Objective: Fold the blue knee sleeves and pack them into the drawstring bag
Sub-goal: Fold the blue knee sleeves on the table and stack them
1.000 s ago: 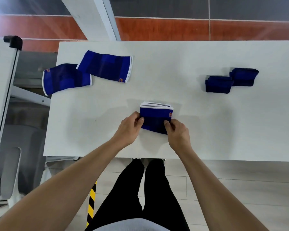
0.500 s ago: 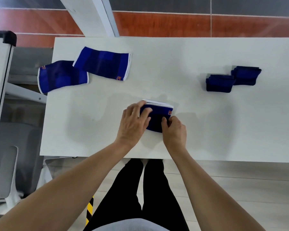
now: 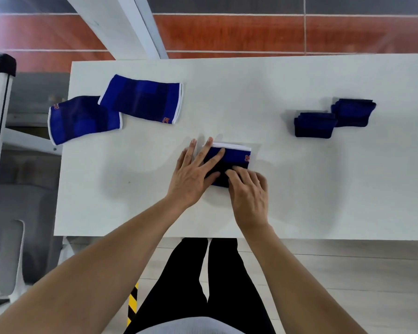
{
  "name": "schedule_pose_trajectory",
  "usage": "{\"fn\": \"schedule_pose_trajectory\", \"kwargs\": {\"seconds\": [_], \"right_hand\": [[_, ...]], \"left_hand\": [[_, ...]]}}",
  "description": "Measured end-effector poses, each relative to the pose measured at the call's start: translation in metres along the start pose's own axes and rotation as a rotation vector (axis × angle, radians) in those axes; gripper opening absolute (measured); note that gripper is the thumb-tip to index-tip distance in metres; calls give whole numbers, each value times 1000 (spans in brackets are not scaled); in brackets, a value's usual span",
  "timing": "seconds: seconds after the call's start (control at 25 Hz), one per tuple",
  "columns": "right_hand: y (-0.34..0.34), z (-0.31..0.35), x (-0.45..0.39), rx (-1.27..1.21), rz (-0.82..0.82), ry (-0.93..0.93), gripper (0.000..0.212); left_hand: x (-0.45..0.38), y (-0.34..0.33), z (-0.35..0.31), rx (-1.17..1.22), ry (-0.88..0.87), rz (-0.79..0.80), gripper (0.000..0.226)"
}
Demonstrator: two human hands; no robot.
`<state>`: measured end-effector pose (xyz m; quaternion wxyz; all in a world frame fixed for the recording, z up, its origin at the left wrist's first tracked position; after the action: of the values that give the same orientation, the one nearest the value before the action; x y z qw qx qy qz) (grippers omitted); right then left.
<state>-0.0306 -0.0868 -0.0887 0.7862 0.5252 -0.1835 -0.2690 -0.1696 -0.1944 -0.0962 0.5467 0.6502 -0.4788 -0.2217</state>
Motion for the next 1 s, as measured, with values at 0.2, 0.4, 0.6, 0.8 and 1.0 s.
{"fn": "schedule_pose_trajectory", "kwargs": {"seconds": [0.2,0.4,0.6,0.8,1.0], "right_hand": [[11,-25,-51,37,-23,-82,30],[24,-48,-96,70,-49,-124,24],[22,-50,-98,32,-34,-140,24],[26,-41,-95,58,-24,-128,32],[22,9,-73,-5,-31,42,35]], "left_hand": [[-65,16,-7,4,-19,30,59],[-119,28,-23,21,-19,68,58],[-94,49,-2,63,71,-111,58],[-33,53,76,93,465,-173,53],[-2,34,59,9,281,-114,53]]}}
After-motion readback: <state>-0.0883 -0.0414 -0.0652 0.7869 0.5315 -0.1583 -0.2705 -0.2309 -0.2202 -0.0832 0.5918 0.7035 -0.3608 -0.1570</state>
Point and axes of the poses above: each hand's wrist, its own x-axis away from the middle knuckle, its own y-axis out of the back of the hand, z = x × y, the point moved 2 cm from there along -x, towards the middle knuckle, and after that the axes turned 7 degrees about -y, right-handed, at the moved point
